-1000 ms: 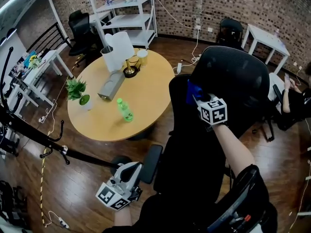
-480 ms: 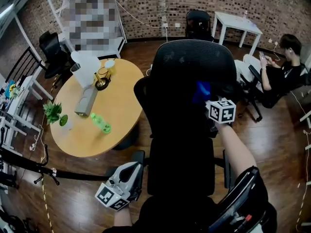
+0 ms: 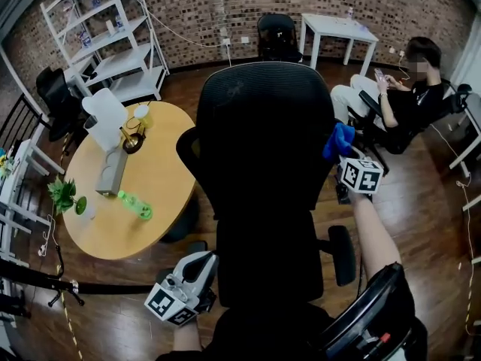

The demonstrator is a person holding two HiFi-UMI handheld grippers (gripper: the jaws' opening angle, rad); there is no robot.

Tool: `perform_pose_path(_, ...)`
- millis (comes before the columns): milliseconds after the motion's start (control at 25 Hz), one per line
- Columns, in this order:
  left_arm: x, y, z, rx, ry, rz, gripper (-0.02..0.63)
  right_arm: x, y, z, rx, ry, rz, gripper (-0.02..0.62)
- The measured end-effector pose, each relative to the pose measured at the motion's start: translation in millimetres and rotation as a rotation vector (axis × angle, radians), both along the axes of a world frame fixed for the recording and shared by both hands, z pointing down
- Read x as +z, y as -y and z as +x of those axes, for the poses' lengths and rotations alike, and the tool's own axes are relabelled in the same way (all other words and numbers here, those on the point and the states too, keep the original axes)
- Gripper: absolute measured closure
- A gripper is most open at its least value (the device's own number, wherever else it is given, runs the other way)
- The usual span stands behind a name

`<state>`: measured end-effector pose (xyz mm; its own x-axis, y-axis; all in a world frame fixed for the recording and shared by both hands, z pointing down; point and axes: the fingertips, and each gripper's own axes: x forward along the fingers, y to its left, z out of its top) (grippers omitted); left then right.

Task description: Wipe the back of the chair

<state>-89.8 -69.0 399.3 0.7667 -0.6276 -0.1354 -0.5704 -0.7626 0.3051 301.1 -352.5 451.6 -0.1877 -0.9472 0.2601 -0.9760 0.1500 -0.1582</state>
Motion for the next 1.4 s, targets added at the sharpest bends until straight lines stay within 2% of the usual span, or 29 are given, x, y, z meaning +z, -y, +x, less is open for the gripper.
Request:
perform_pose_path(200, 7.6, 2.2, 6.1, 0.044, 0.009, 0.000, 0.600, -1.5, -39.1, 53.9, 0.252, -0.118, 0.033, 0.538)
perform_pose_path(320, 3.6, 2.2, 6.1, 0.056, 0.000, 0.002, 0.600, 8.8, -47.7, 53.5, 0.300, -0.132, 0.010, 0.538)
perform_pose_path(480, 2.0, -2.8, -3.9, 0.043, 0.000, -0.003, 0.600, 41.1, -31.2, 8.7, 0.202, -0.161, -0.093, 0.538)
perform_pose_path(600, 6.0, -7.9, -17.3, 0.013, 0.007, -0.018, 0.600, 52.5, -18.7, -34.3, 0.115, -0.166, -0.113, 0.538)
perform_pose_path(880, 10.3, -19.5, -50.4, -0.082, 0.011, -0.031, 0.600, 51.6, -6.3, -122.3, -0.046, -0.172, -0.053, 0.537)
perform_pose_path(1040, 14.0, -26.0, -67.9, -0.135, 0.012, -0.039, 0.600, 55.2, -3.0, -189.4, -0.174, -0.205, -0.035, 0.537)
perform_pose_path(1400, 14.8, -40.6, -111.1, -0.248, 0.038, -0.047, 0.600, 58.1, -2.0, -321.0, -0.381, -0.180, -0.001, 0.538)
